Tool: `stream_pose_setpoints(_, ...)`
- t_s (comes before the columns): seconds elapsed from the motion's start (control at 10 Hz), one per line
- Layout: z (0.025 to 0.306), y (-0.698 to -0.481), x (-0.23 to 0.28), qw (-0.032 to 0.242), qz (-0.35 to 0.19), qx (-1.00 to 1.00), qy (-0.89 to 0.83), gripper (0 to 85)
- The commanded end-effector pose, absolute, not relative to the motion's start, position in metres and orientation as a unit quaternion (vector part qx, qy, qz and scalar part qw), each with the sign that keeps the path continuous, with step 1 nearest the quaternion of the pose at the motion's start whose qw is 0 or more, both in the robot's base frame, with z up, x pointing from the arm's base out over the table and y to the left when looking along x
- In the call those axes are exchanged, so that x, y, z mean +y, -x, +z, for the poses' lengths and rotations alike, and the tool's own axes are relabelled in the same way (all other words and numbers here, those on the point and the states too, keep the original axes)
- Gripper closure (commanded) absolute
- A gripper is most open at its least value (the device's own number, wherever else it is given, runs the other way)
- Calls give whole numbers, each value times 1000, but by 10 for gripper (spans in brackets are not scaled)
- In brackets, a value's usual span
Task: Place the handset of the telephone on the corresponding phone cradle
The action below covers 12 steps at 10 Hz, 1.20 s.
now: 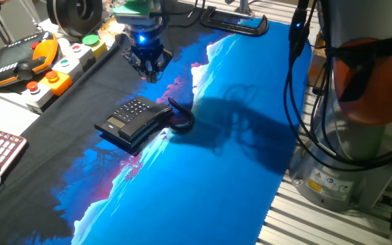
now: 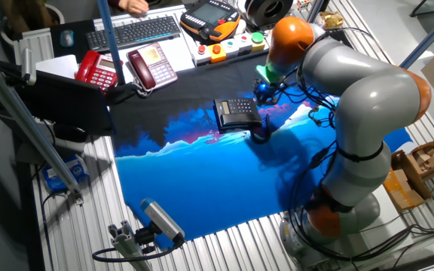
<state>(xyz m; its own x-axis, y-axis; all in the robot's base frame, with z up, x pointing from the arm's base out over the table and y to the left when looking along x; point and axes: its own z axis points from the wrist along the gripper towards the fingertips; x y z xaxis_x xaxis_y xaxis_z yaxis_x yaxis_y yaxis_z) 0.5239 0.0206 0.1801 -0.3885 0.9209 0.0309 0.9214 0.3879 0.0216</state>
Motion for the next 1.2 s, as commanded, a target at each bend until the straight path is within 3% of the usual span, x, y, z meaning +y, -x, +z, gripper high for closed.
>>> stream_pose_setpoints(0.0, 180, -524, 20, 6, -15, -855, 519, 843)
stream_pose_setpoints(0.3, 181, -524, 20, 5, -11, -861, 508, 843)
stream_pose_setpoints(0.6, 181, -524, 20, -50, 1, -881, 470, 843)
stream_pose_setpoints(1.1, 181, -524, 20, -55, -2, -882, 469, 843)
